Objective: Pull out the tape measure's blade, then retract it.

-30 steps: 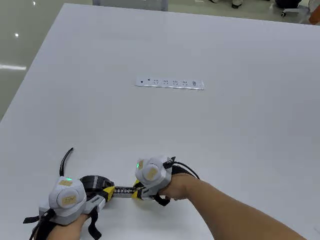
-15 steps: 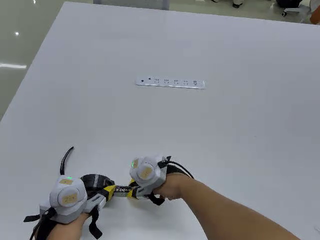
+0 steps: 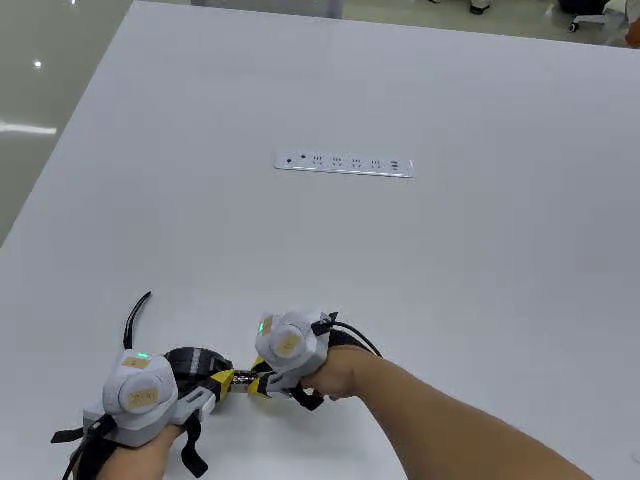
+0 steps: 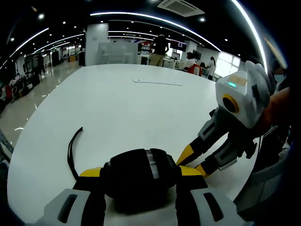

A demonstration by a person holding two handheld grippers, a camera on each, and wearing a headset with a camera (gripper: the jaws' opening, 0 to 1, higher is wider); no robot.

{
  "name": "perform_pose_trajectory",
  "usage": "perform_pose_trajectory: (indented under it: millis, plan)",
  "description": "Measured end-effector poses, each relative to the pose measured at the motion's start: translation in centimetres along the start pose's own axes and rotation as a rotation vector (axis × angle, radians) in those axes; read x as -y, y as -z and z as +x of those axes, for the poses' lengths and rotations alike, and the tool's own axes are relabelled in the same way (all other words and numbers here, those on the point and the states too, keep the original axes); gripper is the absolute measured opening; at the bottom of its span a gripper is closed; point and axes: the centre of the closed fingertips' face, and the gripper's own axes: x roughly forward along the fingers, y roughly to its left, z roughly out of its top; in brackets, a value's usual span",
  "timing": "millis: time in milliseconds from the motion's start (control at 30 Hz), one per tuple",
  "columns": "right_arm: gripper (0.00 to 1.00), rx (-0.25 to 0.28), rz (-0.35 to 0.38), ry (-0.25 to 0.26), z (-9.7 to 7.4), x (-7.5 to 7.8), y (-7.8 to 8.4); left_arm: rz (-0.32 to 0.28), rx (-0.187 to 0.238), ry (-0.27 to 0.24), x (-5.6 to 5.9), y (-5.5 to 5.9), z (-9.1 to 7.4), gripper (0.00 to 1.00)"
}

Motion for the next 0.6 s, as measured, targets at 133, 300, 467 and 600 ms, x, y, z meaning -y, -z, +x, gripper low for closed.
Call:
perform_pose_trajectory:
  millis: [133, 300, 467, 600]
  plan:
    - [0.14, -0.003, -0.015, -0.001, 0.3, 0.0, -0.3, -0.001, 0.001, 0.0, 0.0, 0.0, 0.0, 0.56]
    - [0.14, -0.001, -0.022, -0.008, 0.4, -0.1, -0.7, -0.004, 0.002, 0.0, 0.0, 0.0, 0.0, 0.56]
    - [0.14, 0.005, -0.028, -0.012, 1.1, -0.1, -1.2, -0.005, 0.002, 0.0, -0.1, 0.0, 0.0, 0.56]
    - [0.15, 0.008, -0.046, -0.014, 1.1, -0.2, -1.5, -0.006, 0.003, -0.001, -0.1, 0.0, 0.0, 0.56]
